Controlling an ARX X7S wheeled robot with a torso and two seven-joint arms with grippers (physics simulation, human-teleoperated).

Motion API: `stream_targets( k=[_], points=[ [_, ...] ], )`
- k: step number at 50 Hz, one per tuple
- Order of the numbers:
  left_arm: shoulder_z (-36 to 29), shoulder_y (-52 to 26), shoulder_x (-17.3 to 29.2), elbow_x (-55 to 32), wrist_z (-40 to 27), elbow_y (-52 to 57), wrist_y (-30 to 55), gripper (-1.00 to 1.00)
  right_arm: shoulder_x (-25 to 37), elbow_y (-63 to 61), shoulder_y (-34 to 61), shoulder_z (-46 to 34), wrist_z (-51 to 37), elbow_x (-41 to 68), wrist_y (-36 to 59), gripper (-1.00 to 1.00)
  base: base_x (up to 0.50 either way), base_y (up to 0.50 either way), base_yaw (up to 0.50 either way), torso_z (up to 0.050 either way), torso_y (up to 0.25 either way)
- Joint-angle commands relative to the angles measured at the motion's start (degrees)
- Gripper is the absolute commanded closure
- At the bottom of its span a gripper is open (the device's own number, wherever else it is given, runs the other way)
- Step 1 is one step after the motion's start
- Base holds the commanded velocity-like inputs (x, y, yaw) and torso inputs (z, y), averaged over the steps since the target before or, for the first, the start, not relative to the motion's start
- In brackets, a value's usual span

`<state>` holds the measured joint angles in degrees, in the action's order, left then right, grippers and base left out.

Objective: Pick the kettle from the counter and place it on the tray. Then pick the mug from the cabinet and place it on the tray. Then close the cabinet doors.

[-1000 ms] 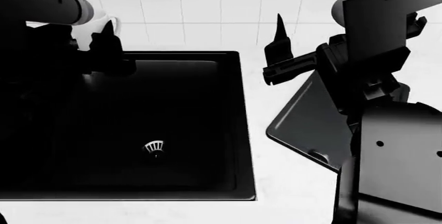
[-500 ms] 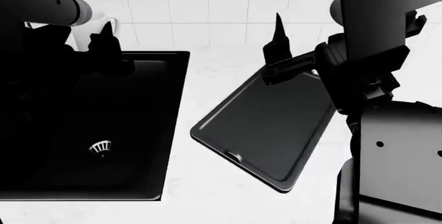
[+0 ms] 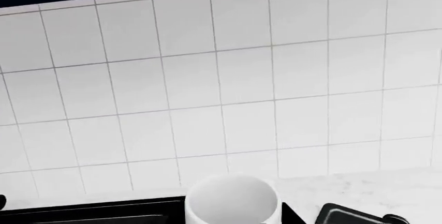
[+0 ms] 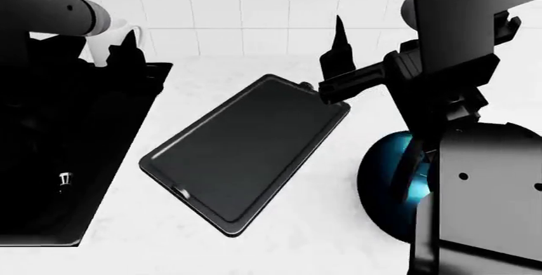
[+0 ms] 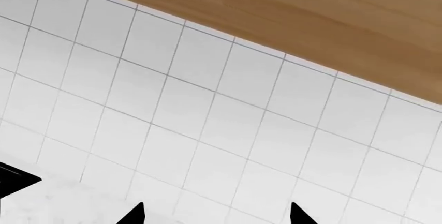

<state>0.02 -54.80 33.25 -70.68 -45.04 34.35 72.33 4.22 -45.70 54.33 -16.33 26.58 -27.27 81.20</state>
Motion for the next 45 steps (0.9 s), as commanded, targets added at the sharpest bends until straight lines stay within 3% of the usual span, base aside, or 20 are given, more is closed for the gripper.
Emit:
stream_targets(
  k=[1,15,35,42,45],
  points=[
    [0.11,0.4,0.44,-0.05,-0.11,-0.13,-0.97,1.0,0.08,-0.06,0.29,-0.32,-0.38,0.28,0.36,-1.0,0.0,-0.5,0.0,0.0,0.0],
    [0.17,0.55,0.87,-0.62,-0.34,-0.13,-1.36,1.0,0.13,-0.32,0.59,-0.63,-0.74,0.62,0.75,-1.0,0.0,-0.48,0.0,0.0,0.001],
    [-0.18,0.73,1.32,-0.82,-0.26,-0.53,-2.1,1.0,0.29,-0.34,0.81,-1.37,-1.52,1.04,0.37,-1.0,0.07,0.0,0.0,0.0,0.001],
    [-3.88,-6.49,-1.59,0.54,0.51,-6.22,-1.31,1.0,0.62,-0.77,1.45,-1.91,-1.62,0.87,1.41,-1.0,0.0,0.0,0.0,0.0,0.0],
    [-8.02,-10.27,-3.27,5.43,3.14,-10.45,-3.07,1.0,0.88,-1.49,1.75,-2.39,-1.6,0.58,2.46,-1.0,0.0,0.0,0.0,0.0,0.0]
  ],
)
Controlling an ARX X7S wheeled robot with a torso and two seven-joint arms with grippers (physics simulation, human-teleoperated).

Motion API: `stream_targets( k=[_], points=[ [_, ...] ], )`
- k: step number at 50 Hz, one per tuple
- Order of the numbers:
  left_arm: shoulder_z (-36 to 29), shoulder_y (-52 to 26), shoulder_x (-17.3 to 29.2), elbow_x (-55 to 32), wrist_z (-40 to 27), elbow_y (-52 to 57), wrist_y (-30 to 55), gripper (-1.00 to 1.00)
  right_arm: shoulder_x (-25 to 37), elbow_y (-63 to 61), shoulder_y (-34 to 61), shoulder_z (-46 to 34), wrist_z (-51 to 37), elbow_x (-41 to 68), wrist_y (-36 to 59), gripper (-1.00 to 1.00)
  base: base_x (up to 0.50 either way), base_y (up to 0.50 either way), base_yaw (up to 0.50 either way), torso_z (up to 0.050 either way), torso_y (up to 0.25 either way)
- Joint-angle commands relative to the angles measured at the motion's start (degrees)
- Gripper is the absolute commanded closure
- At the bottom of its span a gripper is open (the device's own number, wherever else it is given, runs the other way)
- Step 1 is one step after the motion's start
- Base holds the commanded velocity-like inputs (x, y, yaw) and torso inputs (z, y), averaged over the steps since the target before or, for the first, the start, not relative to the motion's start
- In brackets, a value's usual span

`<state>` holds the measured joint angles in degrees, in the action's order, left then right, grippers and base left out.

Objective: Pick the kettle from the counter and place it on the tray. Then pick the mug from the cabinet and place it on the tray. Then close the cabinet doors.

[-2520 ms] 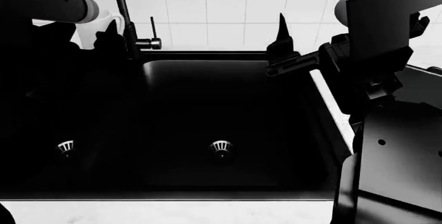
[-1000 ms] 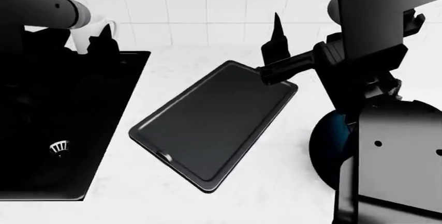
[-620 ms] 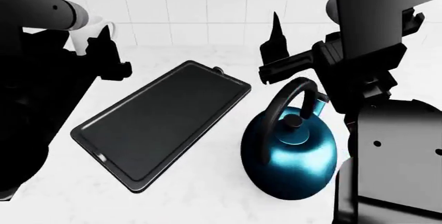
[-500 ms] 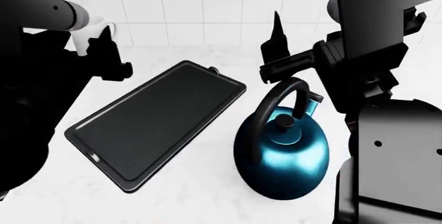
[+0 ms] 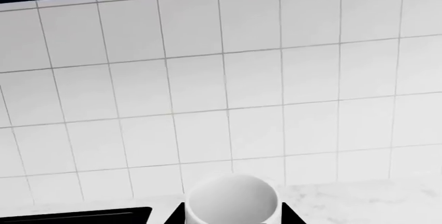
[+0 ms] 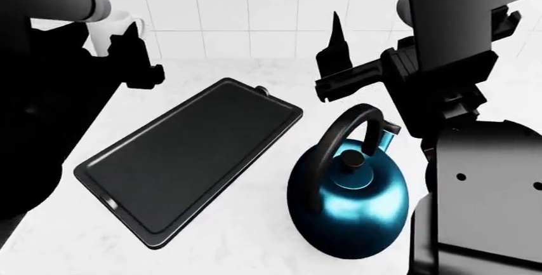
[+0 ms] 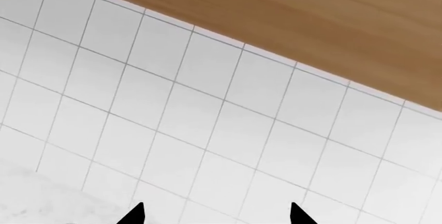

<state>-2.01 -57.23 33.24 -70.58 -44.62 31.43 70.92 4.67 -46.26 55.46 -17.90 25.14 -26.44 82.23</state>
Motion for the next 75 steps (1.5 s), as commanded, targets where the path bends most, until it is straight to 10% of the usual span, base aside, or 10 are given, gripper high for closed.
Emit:
stream_targets(
  k=[1,40,75],
  points=[
    [-7.73,-8.63,-3.8,7.51,4.02,-9.2,-2.83,1.0,0.57,-1.23,0.76,-1.01,-0.15,-0.39,1.91,-1.0,0.0,0.0,0.0,0.0,0.0],
    [-29.29,-7.77,-23.81,36.05,28.26,-57.65,-43.21,1.0,-0.82,-2.52,2.68,-6.65,20.09,-27.93,6.6,-1.0,0.0,0.0,0.0,0.0,0.0],
    [-34.47,-5.0,-30.05,41.41,32.7,-80.23,-55.96,1.0,-1.8,-2.67,0.5,-4.33,21.01,-28.79,4.02,-1.0,0.0,0.0,0.0,0.0,0.0]
  ],
)
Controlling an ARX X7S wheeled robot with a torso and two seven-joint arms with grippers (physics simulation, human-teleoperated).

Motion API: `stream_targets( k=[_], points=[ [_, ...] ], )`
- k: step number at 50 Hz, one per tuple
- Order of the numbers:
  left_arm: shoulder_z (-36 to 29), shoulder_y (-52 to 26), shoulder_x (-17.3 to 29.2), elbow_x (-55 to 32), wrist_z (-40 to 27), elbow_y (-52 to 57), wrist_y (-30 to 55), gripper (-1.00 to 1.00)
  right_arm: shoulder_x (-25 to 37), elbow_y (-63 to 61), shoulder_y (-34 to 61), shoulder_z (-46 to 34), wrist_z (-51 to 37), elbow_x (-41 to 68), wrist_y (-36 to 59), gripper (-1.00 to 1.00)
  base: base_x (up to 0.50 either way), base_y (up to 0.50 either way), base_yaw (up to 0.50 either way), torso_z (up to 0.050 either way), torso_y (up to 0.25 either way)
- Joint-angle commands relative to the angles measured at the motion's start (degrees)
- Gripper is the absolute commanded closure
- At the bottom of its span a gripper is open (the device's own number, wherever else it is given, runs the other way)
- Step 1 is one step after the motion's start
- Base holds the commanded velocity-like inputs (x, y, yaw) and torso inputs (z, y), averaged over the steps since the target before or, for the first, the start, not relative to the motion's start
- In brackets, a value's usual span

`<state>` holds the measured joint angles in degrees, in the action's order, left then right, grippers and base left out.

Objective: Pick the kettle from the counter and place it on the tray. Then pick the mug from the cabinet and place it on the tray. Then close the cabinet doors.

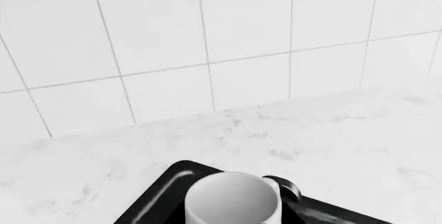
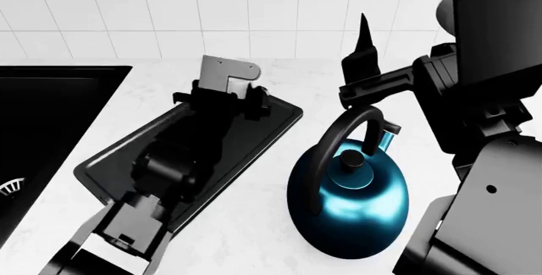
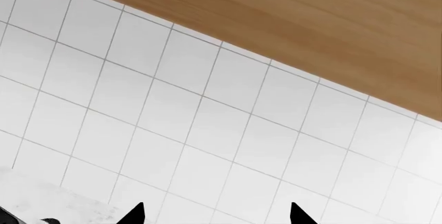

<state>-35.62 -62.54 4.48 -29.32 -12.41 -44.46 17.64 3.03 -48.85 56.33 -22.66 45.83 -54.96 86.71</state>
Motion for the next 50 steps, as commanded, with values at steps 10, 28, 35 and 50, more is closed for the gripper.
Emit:
stream_targets(
  k=[10,28,35,50],
  points=[
    [-1.62,0.56,-1.33,-0.01,0.29,-4.41,-2.73,1.0,-0.04,-0.52,-0.44,0.28,0.69,-0.75,-0.16,-1.0,0.0,0.0,0.0,0.002,0.0],
    [-2.0,0.17,-1.15,-1.33,-0.14,-4.74,-1.46,-1.0,-0.23,-0.24,0.63,-0.49,1.77,-2.01,0.43,-1.0,0.0,0.0,0.0,0.0,0.0],
    [-1.97,-0.12,-0.86,-1.99,-0.28,-4.54,-0.7,-1.0,-0.39,-0.15,0.87,-0.93,2.11,-2.66,0.62,-1.0,0.0,0.0,0.0,0.0,0.0],
    [1.33,-1.41,4.87,-8.18,-4.75,12.98,9.41,-1.0,-0.66,0.18,1.35,-1.85,3.09,-4.18,0.91,-1.0,0.0,0.0,0.0,0.0,0.0]
  ],
)
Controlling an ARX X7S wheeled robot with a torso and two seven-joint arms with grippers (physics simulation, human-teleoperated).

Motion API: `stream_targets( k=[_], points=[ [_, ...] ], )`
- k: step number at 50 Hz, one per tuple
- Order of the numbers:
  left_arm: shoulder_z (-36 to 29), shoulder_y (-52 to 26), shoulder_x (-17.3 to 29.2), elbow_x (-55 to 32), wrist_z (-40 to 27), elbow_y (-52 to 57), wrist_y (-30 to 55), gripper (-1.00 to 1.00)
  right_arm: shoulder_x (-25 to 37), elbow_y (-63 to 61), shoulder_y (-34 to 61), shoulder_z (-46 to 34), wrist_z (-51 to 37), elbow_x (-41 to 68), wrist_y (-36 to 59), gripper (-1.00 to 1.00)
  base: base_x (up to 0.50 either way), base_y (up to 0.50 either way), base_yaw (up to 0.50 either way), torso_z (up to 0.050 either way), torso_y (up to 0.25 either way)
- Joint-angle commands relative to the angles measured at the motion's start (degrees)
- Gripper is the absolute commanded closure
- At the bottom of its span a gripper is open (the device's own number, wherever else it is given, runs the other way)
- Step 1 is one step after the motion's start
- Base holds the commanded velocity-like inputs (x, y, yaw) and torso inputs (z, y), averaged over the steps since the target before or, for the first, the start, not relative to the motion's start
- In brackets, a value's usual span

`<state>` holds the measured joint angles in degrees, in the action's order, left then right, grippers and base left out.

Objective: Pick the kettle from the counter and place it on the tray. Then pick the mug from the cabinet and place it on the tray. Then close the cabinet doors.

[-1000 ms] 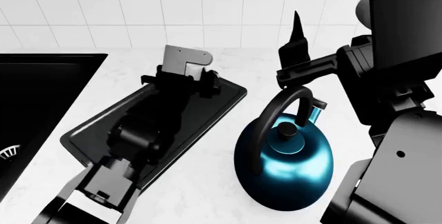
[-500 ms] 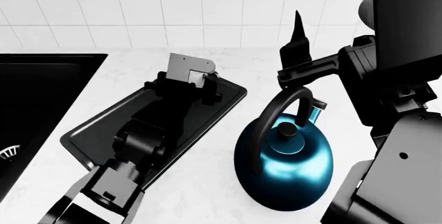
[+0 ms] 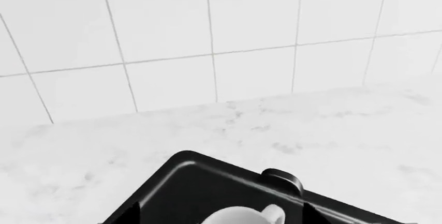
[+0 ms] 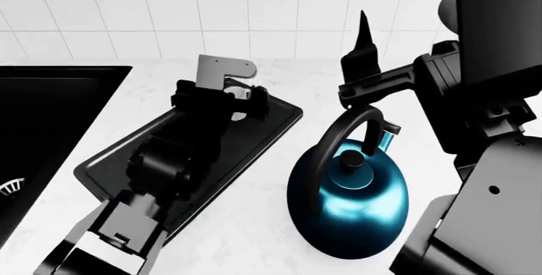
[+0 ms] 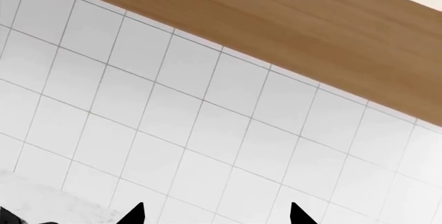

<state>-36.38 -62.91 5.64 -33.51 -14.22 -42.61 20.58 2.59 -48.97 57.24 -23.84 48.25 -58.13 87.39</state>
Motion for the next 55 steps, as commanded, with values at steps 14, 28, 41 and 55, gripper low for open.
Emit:
stream_targets(
  k=[14,28,41,55],
  points=[
    [6.72,-4.77,14.1,-14.29,-11.44,36.6,25.34,-1.0,-0.35,7.58,8.59,-4.16,21.0,-22.03,2.02,-1.0,0.0,0.0,0.0,0.0,0.0],
    [18.9,-6.8,26.1,-45.99,-26.64,63.37,50.07,-1.0,-0.85,10.33,12.41,-2.48,29.56,-31.31,-0.12,-1.0,0.0,0.0,0.0,0.0,0.0],
    [19.71,-10.49,30.18,-83.35,-46.5,68.77,48.18,-1.0,-0.78,8.37,9.92,-1.97,25.67,-28.06,-0.35,-1.0,0.0,0.0,0.0,0.0,0.0],
    [10.22,-16.51,24.83,-96.72,-55.59,69.05,41.05,-1.0,-0.67,7.67,8.44,-1.88,23.63,-26.33,-0.67,-1.0,0.0,0.0,0.0,0.0,0.0]
  ],
)
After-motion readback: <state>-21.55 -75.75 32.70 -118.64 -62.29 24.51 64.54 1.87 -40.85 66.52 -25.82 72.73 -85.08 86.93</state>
